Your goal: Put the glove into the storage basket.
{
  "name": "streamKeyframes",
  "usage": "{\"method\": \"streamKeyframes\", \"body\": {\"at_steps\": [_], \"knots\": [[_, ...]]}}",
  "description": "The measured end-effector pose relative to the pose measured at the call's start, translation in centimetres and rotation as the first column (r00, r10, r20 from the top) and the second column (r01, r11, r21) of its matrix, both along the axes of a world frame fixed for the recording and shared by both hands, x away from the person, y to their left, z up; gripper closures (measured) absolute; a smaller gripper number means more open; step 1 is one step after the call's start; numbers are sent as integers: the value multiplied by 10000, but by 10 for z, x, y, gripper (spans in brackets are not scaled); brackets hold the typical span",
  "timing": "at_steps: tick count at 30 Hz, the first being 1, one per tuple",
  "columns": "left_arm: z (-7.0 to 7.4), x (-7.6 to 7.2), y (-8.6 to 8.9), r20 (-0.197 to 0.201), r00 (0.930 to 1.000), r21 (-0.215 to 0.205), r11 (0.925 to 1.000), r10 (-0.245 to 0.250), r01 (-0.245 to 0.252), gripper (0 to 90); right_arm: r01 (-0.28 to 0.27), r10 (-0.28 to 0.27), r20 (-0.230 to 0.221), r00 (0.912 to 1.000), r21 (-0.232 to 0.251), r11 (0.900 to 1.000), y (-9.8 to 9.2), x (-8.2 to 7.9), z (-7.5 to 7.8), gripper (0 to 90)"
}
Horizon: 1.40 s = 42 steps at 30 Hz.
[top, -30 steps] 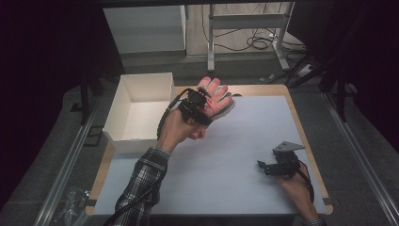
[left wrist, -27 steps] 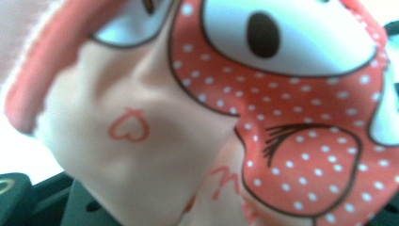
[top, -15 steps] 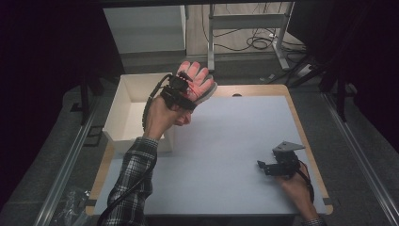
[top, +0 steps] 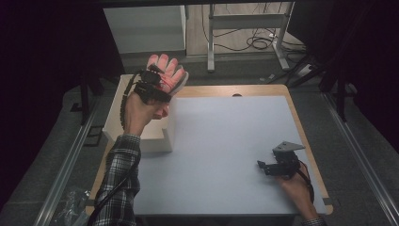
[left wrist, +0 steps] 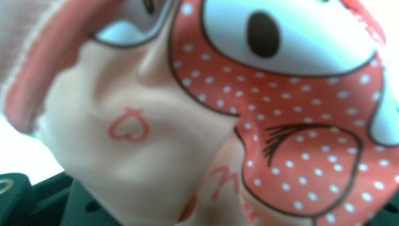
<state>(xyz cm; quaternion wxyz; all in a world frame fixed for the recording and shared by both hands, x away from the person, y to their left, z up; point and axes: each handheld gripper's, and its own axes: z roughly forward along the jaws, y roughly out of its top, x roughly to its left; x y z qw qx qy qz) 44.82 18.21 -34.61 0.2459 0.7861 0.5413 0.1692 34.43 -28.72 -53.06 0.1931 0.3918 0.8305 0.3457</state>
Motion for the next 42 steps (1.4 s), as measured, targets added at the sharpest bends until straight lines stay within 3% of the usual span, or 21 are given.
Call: {"method": "streamKeyframes", "body": {"at_steps": [8, 18, 30, 36, 42], "knots": [[-13, 6, 33, -248, 9921, 52, 9924, 1234, -1233, 411, -1, 1, -2, 10000, -2, 10000, 0, 0, 0, 174], [-55, 24, 50, -787, 9753, 9, 9784, 2062, -2067, 400, 1, -1, -11, 10000, -1, 10000, 0, 0, 0, 175], [-112, 48, 37, -1698, 9582, 568, 9729, 2305, -2239, 385, 1, -1, -10, 10000, -1, 10000, 0, 0, 0, 175], [-127, 58, 26, -2083, 9509, 833, 9729, 2289, -2159, 372, 0, 0, -9, 10000, -1, 10000, 0, 0, 0, 175], [-140, 66, 15, -2488, 9449, 727, 9769, 2130, -2011, 326, -3, 3, -12, 10000, 5, 10000, 0, 0, 0, 175]]}}
